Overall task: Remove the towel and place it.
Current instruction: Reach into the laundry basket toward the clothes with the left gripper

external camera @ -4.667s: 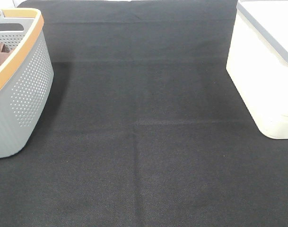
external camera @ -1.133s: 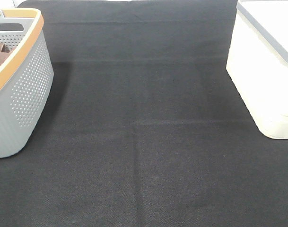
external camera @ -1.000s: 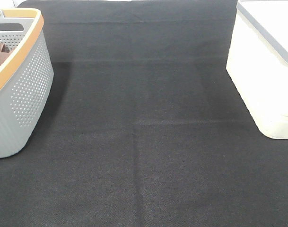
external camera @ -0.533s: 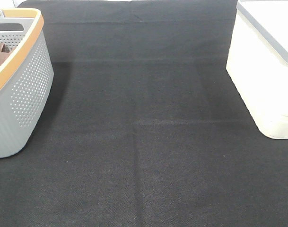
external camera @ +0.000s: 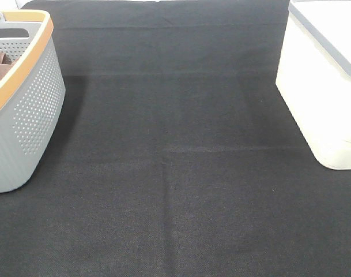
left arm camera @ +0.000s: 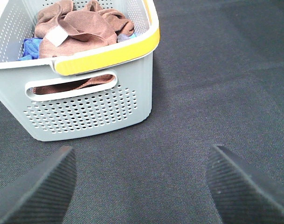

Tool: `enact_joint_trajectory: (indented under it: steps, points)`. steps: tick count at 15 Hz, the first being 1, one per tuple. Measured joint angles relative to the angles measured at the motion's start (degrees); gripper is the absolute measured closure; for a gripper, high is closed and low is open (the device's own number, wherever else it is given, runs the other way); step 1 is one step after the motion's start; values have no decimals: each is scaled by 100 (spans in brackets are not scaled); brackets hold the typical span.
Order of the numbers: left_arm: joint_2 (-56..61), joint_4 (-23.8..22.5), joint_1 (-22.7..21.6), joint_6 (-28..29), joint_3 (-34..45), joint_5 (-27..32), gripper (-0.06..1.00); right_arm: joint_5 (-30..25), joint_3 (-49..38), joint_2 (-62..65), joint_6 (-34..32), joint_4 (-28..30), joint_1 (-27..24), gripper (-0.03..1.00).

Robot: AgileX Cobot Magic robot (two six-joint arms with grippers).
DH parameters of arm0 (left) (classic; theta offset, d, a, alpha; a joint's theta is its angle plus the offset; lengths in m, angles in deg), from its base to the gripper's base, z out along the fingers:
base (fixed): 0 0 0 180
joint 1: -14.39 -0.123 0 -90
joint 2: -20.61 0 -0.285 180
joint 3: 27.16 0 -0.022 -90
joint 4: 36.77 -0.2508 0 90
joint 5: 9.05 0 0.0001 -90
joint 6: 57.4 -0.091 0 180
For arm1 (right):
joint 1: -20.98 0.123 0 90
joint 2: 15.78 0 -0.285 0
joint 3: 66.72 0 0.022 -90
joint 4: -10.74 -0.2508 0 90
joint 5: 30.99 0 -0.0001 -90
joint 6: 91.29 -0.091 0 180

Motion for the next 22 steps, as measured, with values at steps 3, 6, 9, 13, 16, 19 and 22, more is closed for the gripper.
enact_joint_trajectory:
  steps: [3, 6, 9, 13, 16, 19, 22]
  points:
    - [0, 0, 0, 0, 0, 0, 20, 0, 0, 0, 0, 0, 0, 19]
    - [-52, -40, 0, 6, -74, -258, 20, 0, 0, 0, 0, 0, 0, 19]
    - [-716, -126, 0, 435, -115, -1633, 25, 0, 0, 0, 0, 0, 0, 19]
    - [-2343, -309, 0, 676, -298, -3507, 27, 0, 0, 0, 0, 0, 0, 19]
    - [-4228, -653, 0, 1180, -1438, -3684, 28, 0, 0, 0, 0, 0, 0, 19]
    - [-6222, -1278, 0, 1507, -3340, -2595, 28, 0, 0, 0, 0, 0, 0, 19]
    - [-7666, -2034, 0, 1770, -4698, -1536, 28, 0, 0, 0, 0, 0, 0, 19]
